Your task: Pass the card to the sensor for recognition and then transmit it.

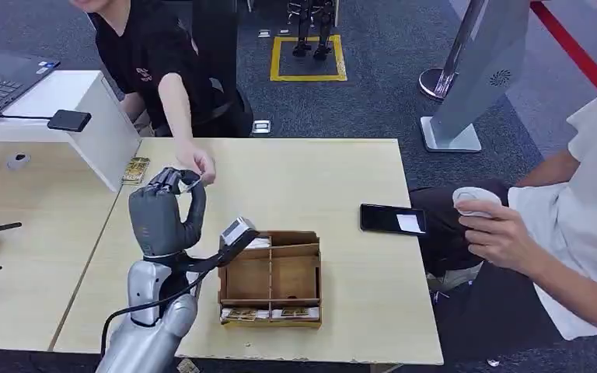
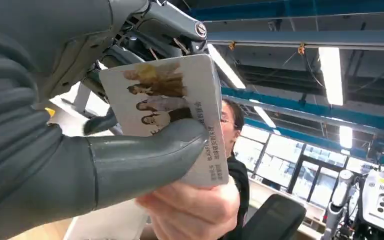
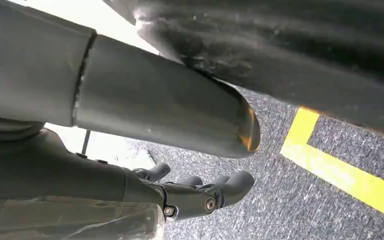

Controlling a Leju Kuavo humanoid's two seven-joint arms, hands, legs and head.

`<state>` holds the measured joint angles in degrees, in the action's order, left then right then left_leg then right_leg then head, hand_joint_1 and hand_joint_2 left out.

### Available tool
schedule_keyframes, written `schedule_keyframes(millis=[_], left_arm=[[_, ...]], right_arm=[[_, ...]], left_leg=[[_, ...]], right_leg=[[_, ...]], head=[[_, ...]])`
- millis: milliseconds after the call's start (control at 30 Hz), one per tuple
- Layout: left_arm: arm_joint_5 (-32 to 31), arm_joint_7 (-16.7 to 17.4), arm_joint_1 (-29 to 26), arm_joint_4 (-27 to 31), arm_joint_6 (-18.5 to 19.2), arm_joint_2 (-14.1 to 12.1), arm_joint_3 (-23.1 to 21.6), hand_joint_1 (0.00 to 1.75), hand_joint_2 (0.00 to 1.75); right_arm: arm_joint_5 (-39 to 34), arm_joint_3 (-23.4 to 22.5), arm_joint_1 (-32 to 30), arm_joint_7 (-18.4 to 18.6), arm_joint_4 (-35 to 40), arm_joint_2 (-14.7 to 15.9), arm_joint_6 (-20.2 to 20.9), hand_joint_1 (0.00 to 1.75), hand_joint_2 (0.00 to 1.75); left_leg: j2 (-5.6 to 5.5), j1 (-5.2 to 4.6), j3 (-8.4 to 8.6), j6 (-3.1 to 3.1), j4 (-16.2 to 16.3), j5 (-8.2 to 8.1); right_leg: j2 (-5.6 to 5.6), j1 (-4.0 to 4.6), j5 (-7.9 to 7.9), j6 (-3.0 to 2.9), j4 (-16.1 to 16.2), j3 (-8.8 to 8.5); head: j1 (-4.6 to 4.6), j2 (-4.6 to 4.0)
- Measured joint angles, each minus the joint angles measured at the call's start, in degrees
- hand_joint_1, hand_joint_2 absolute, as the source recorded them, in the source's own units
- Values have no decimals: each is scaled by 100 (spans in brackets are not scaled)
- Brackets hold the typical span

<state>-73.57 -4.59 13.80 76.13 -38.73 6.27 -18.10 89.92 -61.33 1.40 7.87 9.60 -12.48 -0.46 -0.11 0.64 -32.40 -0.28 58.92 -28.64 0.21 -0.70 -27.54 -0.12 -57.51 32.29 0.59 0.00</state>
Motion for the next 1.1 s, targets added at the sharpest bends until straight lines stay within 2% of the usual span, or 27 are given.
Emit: schedule_keyframes(millis=[333, 600, 733, 833, 967, 1100], left_arm=[[-83, -44, -175, 88, -2, -7, 0, 175, 175], [-369, -367, -698, 686, -2, 9, -104, 175, 175], [-417, -278, -974, 894, -2, -64, -364, 175, 175], [-398, -59, -1133, 929, -2, -232, -646, 175, 175], [-27, 100, -1360, 925, 0, -468, -957, 175, 175], [1150, 116, -1484, 890, 113, -638, -1195, 175, 175]], right_arm=[[-28, 0, -10, -22, -9, 4, -15, 0, 0], [-129, -2, -36, -72, -17, 4, -50, 0, 0], [-181, -7, -47, -92, -20, 4, -55, 0, 0], [-225, -11, -56, -114, -26, 4, -59, 0, 0], [-282, -28, -77, -138, -26, 4, -70, 0, 0], [-332, -57, -91, -149, -24, 4, -74, 0, 0]], left_leg=[[0, 0, 0, 0, 0, 0], [2, 0, 1, 2, 0, -2], [2, 0, 0, 3, 0, -3], [2, 0, 0, 3, 0, -3], [3, 0, 1, 3, 0, -3], [2, 0, 1, 2, 0, -2]], right_leg=[[1, 0, 0, 0, 0, 0], [1, 0, -1, 0, 0, 1], [1, 0, -1, 0, 1, 1], [1, 0, -1, 0, 1, 1], [1, 0, -1, 0, 0, 2], [1, 0, -1, 0, 0, 2]], head=[[2, 0], [2, 0], [2, 0], [2, 0], [0, 0], [2, 0]])
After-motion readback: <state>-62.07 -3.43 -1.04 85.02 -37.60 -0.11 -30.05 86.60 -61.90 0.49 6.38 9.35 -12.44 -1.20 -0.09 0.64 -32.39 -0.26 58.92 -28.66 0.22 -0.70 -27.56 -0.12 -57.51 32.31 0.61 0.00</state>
